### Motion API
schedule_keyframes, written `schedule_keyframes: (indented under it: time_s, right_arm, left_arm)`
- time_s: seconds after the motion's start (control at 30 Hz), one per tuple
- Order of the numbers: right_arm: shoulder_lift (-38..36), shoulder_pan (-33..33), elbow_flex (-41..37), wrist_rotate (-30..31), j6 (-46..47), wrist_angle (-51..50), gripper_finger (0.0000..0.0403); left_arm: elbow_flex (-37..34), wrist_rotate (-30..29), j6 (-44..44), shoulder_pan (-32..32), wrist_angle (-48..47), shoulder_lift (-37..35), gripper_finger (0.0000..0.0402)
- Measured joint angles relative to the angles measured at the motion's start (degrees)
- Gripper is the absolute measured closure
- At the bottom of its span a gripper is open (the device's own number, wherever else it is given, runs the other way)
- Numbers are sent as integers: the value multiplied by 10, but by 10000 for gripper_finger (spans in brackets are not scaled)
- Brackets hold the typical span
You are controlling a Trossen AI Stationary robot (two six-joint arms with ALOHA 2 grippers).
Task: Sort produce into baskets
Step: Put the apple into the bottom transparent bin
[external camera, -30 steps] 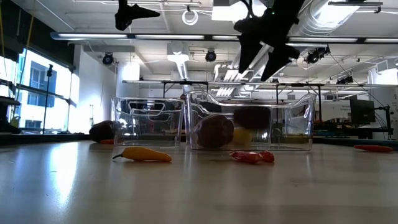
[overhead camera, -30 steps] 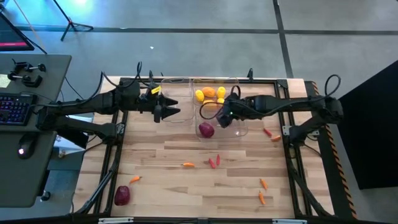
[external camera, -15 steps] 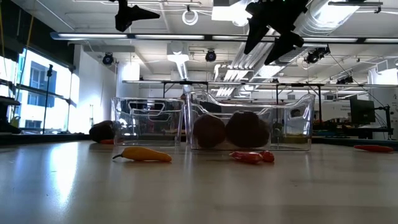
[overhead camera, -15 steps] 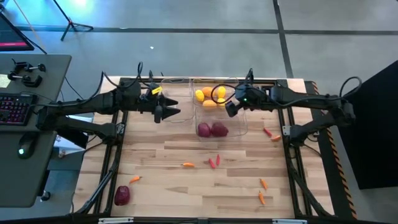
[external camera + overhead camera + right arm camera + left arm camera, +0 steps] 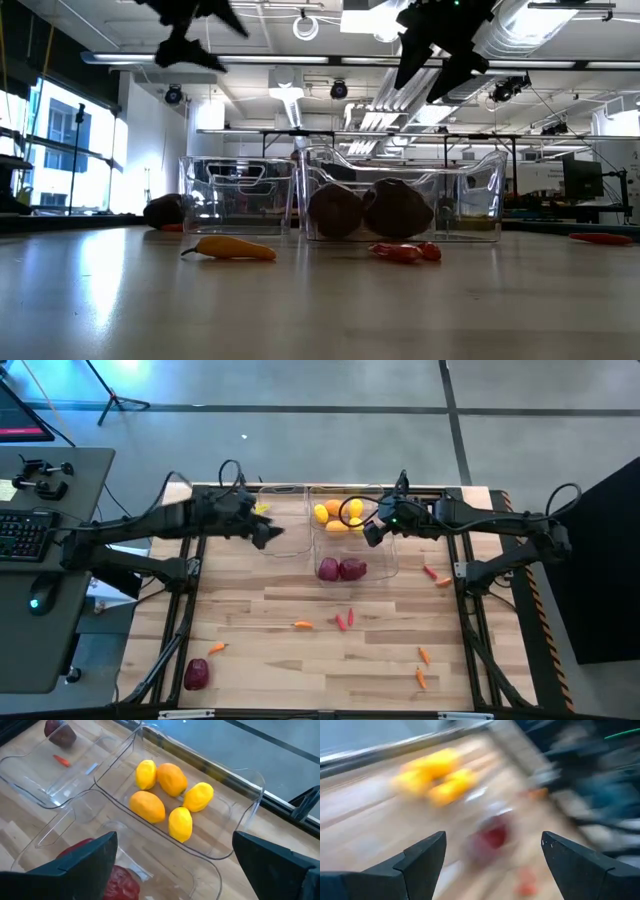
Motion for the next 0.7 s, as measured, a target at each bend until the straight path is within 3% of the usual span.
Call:
schedule_keyframes:
  time_s: [0.13,0.2,0.47,0.7]
  right_arm:
    - [0,-5,0,0,-1,0,20]
    - [0,-11,0,0,-5,0,20]
    - [0,-33,0,-8,-5,0,20]
    - [0,-34,0,-16,6,0,20]
  left_arm:
    - [39,-89,16,57,-197,13,87]
    - [30,-87,24,98,-233,17,87]
    - [-31,0,105,269,-241,74,87]
    - [-30,16,164,321,-207,174,87]
